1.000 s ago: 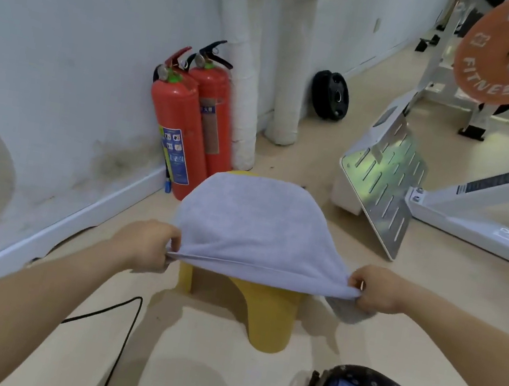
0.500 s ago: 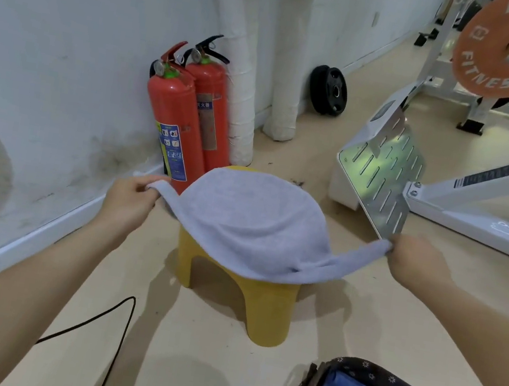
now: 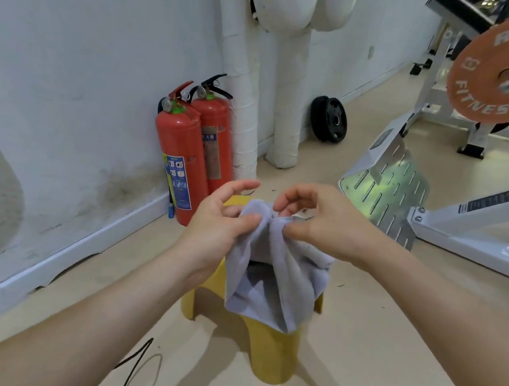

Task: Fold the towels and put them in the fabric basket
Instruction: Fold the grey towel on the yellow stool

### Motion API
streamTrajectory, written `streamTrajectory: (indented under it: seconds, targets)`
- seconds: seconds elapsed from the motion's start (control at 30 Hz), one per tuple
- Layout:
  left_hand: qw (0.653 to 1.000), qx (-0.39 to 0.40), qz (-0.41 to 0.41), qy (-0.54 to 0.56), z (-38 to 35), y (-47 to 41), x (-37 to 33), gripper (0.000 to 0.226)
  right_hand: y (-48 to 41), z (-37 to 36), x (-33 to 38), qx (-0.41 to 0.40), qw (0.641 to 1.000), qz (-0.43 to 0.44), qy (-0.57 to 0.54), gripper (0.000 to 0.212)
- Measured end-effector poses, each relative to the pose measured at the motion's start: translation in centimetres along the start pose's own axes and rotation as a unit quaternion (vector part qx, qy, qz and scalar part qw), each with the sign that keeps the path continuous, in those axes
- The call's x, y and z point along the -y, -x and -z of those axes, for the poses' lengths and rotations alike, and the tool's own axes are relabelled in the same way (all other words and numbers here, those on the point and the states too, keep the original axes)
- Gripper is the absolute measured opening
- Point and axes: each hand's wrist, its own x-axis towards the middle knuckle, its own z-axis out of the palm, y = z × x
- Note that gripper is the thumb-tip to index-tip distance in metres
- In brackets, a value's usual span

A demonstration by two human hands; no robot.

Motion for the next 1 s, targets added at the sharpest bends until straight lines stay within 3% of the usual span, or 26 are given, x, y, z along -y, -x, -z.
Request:
streamTrajectory:
  seconds: [0.2, 0.37, 0.6, 0.87, 1.0]
  targets:
    - [0.997, -0.008, 0.016, 0.080, -1.7, 0.6, -0.5, 0.032, 0.2, 0.7, 2.2, 0.019, 0.999, 0.013, -0.041, 0.024]
    - [0.982, -0.026, 0.063, 0.175, -2.1, 0.3, -1.1, 0.024, 0.3, 1.9, 2.9, 0.091, 0.989, 0.013, -0.118, 0.023]
    - [0.953, 0.070, 0.071, 0.285, -1.4, 0.4, -1.7, 0.048, 0.0, 1.9, 2.2, 0.060, 0.974, -0.006, -0.217, 0.023]
    - [0.972, 0.009, 0.056, 0.230, -1.5, 0.6, -1.8, 0.022, -0.1, 2.1, 2.5, 0.018, 0.987, 0.018, -0.161, 0.009]
    - [0.971, 0.015, 0.049, 0.234, -1.8, 0.6, -2.2, 0.018, 0.0, 1.9, 2.9, -0.004, 0.994, 0.038, -0.104, 0.008]
